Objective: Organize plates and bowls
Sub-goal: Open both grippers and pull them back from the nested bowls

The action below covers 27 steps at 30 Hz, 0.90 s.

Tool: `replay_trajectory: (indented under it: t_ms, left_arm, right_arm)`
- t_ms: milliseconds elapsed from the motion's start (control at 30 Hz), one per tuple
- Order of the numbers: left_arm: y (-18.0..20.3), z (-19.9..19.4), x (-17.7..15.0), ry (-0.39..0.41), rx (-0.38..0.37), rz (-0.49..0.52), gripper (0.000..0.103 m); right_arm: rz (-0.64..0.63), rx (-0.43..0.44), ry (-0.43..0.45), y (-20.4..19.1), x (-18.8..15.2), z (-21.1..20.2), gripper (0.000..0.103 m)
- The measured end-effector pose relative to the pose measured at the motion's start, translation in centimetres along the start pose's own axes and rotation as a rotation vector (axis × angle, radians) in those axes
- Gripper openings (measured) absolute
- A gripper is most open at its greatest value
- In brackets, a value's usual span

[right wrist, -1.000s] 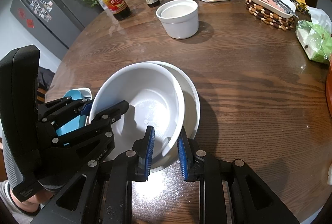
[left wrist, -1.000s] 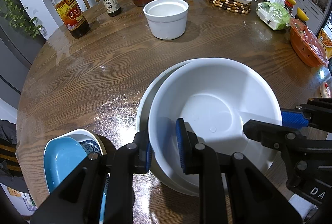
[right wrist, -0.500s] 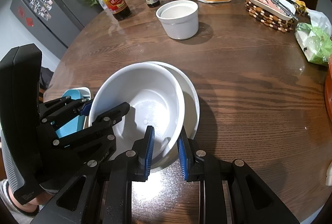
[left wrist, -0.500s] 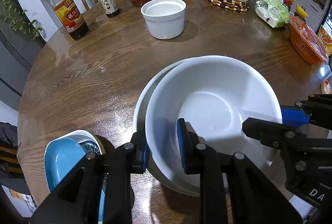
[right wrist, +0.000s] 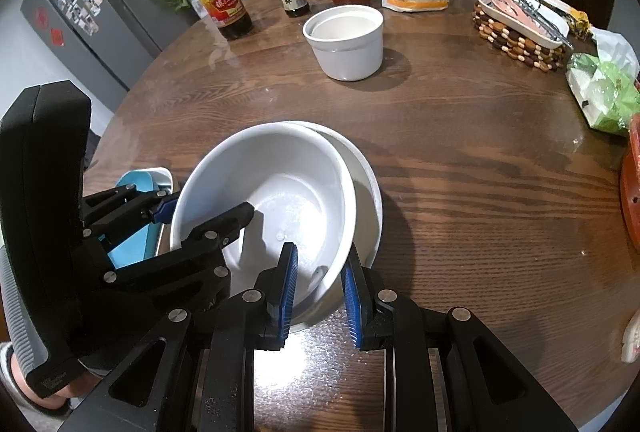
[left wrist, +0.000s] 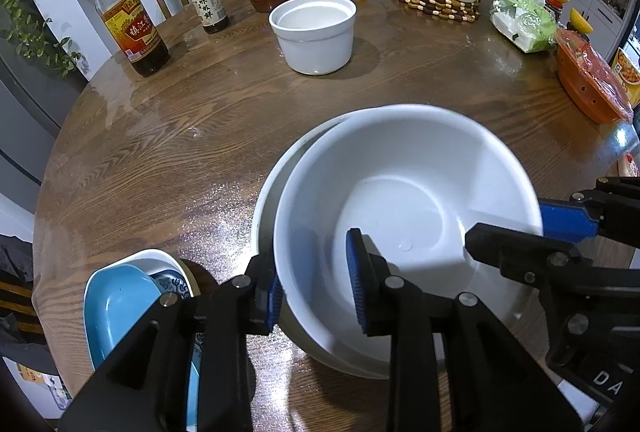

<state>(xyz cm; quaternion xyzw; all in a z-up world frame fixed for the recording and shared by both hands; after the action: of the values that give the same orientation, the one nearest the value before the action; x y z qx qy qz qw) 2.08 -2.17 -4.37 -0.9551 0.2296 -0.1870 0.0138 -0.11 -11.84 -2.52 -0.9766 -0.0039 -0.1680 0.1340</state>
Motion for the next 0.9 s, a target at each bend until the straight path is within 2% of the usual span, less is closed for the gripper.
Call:
replay_trajectory:
  t_ms: [333,467,533,633,700,733,767,833,900]
  left_arm:
    - [0.0,-0.6,0.2,0.031,0.007,0.011,0.041]
    - [-0.1,-1.0,0.3,0.045,0.007,0.006,0.044]
    - [-0.2,-1.2,0.4,0.053,0.002,0.0,0.048]
    - [-0.6,-1.7,0.6,0.08,0.016,-0.018,0.06]
    - [-1.0,-2.1,0.7,0.097,0.015,-0.037,0.071]
    - [-1.2,-2.2,0.8,0.1,0.017,-0.047,0.074]
    - [-1.5,-2.3,0.8,0.102,0.022,-0.059,0.08]
    - [-1.7,-2.4,0.8,0.104,0.022,-0.072,0.084]
    - [-1.9,-2.3,0.7,0.1,0.025,-0.079,0.089]
  right_arm:
    - [-0.009,-0.038,0.023,-0.1,0.1,-0.5,0.024]
    - [0.003,-0.038,0.035,0.1,0.2,-0.8,0.028]
    - [0.011,-0.039,0.044,0.3,0.3,-1.1,0.034]
    - [0.031,-0.02,0.059,0.6,0.3,-1.5,0.042]
    - [0.057,0.008,0.068,1.0,0.3,-1.7,0.05]
    - [0.071,0.014,0.072,1.2,0.4,-1.8,0.053]
    - [0.08,0.018,0.076,1.3,0.4,-1.8,0.06]
    - [0.103,0.049,0.08,1.6,0.3,-1.9,0.067]
    - [0.139,0.1,0.074,1.9,0.2,-1.8,0.068]
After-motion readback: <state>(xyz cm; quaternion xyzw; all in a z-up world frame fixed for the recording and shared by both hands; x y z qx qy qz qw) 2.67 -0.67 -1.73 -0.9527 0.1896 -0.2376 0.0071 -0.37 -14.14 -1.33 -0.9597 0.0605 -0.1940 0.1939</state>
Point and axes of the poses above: each gripper's, at about its wrist camera, not at the fingertips, and z roughly the way its jaws point, y to its right, x to its top, the point moved 6 cm from there along z, roughly the way its jaws point, and after that the axes turned 8 degrees about -y, right-handed, at the moved point
